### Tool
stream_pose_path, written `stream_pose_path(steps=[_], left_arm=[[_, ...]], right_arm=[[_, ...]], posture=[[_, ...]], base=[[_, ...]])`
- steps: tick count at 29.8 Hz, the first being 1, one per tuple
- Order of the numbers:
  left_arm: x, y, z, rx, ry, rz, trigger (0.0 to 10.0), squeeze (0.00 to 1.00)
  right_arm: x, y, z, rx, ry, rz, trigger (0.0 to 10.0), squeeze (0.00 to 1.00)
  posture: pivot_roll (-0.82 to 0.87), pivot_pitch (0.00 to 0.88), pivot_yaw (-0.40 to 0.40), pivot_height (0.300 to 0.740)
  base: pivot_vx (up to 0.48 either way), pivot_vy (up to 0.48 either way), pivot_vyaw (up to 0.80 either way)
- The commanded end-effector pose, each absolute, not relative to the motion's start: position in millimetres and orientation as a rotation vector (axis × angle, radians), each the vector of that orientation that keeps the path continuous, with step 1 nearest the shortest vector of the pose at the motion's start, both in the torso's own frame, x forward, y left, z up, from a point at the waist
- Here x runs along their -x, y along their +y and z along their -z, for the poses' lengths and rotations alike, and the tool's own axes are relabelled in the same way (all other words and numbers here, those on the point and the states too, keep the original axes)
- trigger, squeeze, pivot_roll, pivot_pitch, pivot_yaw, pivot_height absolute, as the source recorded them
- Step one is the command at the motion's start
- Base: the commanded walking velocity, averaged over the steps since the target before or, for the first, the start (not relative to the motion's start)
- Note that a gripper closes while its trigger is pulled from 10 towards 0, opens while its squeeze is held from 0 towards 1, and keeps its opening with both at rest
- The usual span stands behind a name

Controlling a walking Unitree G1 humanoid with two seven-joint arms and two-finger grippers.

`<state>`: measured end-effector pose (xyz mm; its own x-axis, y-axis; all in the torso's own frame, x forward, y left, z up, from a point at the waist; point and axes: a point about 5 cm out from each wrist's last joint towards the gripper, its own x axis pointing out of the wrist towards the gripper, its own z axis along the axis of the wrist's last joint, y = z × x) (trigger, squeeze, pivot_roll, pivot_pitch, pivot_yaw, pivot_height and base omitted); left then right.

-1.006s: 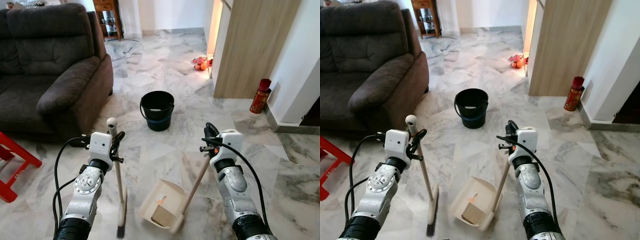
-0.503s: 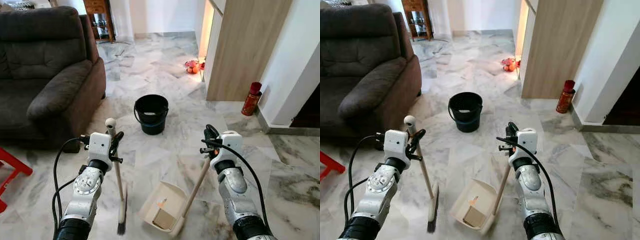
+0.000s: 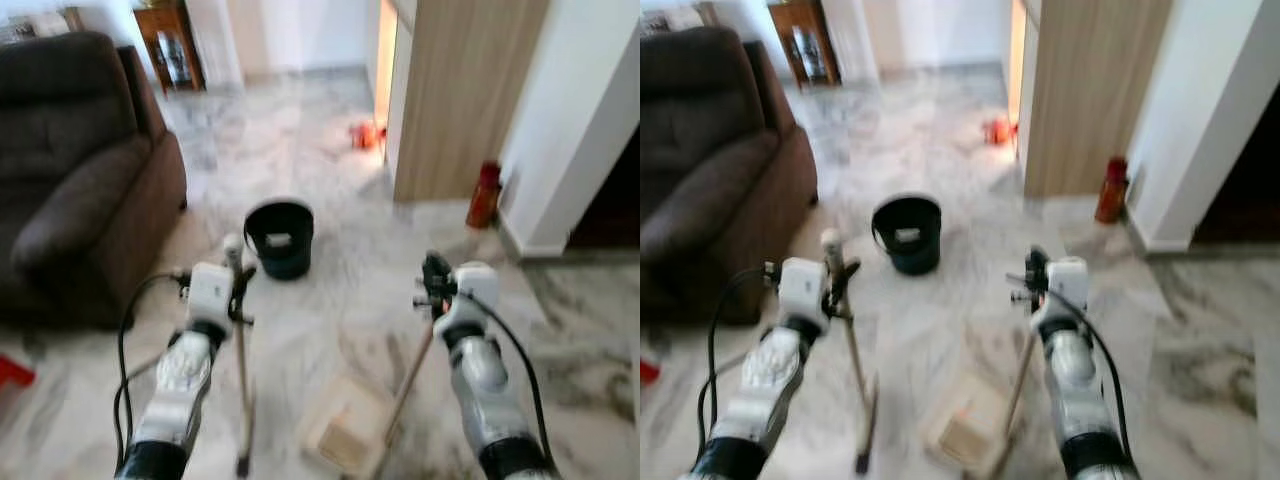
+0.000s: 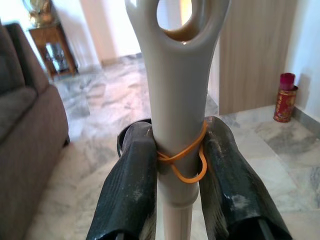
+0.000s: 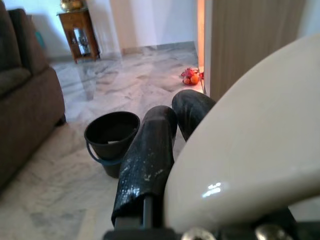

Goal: Sweep floor

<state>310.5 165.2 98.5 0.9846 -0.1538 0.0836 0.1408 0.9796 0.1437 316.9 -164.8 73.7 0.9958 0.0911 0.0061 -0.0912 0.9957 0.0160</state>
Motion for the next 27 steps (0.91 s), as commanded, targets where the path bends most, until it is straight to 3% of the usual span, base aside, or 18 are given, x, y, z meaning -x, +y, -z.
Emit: stream_pose_path(steps=[1, 7, 18, 27], left_arm=[[-313.7, 174.2, -109.2, -0.162, -0.133, 0.124, 10.0, 0.00], [-313.8, 173.2, -109.1, -0.161, -0.134, 0.120, 10.0, 0.00], [-313.2, 174.2, -108.6, -0.161, -0.134, 0.112, 10.0, 0.00], [-310.3, 172.5, -107.1, -0.155, -0.134, 0.116, 10.0, 0.00]], right_arm=[[-323.4, -152.3, -84.3, -0.047, -0.047, -0.122, 10.0, 0.00], [-323.5, -152.2, -84.9, -0.036, -0.050, -0.133, 10.0, 0.00], [-324.1, -150.6, -85.5, -0.035, -0.051, -0.146, 10.0, 0.00], [-323.6, -157.6, -84.5, -0.032, -0.046, -0.123, 10.0, 0.00]], posture=[[0.08, 0.000, 0.055, 0.740], [0.08, 0.000, 0.051, 0.740], [0.09, 0.000, 0.044, 0.740], [0.08, 0.000, 0.043, 0.740]], base=[[0.401, 0.000, 0.00], [0.401, 0.000, 0.00], [0.401, 0.000, 0.40], [0.000, 0.000, 0.00]])
